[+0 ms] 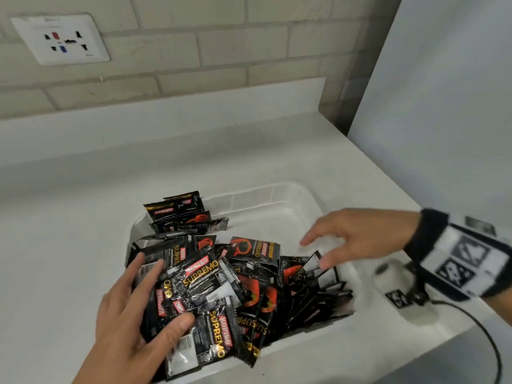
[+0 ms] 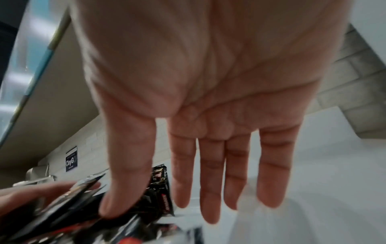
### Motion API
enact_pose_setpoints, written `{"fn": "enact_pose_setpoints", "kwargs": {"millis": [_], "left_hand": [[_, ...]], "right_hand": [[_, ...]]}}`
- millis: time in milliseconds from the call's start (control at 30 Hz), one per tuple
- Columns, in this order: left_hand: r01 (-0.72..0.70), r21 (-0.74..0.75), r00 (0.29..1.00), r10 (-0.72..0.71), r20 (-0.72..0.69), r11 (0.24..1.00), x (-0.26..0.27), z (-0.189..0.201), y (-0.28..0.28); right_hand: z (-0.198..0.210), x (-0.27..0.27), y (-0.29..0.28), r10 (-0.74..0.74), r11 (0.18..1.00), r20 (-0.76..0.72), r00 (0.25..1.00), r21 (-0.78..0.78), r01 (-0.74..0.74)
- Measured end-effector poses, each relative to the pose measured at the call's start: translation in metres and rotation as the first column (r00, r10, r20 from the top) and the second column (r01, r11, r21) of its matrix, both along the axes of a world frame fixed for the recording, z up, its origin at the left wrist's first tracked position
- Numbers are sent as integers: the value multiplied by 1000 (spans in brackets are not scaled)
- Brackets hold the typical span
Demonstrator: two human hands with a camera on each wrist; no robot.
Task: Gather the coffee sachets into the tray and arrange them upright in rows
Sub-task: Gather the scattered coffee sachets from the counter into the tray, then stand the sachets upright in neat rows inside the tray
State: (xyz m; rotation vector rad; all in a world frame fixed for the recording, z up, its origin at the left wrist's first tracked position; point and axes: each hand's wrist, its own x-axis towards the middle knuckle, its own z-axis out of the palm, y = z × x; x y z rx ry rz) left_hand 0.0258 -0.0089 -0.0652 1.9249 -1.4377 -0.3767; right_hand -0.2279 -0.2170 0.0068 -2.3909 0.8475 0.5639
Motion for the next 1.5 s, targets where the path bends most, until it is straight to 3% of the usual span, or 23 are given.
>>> {"fn": "enact_pose_setpoints", "kwargs": {"millis": [167,300,367,500,667,933,1167,1333,1500], "left_hand": [[-13,31,998,15,-58,999,-6,5,0],[-39,-9,997,38,-62,999,-7,11,2],[-59,-27,997,58,-51,998,-8,15,4],[-90,-81,996,89,-24,993,-10,18,6],[-107,-103,994,106,-18,989,-13,18,9],[-133,-65,990,130,-60,989,-15,16,11],[-106,-40,993,104,-52,994,-20,22,4],[-72,-88,997,68,-44,994,-16,27,3],[-33,-145,999,28,-38,989,-12,34,0]], "right_hand": [[-8,-24,24,-75,994,137,988,84,64],[0,-31,30,-169,986,324,931,68,155],[-1,-30,38,-118,992,308,944,88,95],[-21,-20,49,108,993,229,967,-80,-92],[-31,-14,43,90,993,197,976,-96,-72],[-34,-9,51,110,963,214,971,-264,-51],[-28,-4,49,167,965,226,960,-237,-113],[-10,-3,36,96,993,327,940,-97,-68],[13,-8,22,-76,996,402,912,63,56]]}}
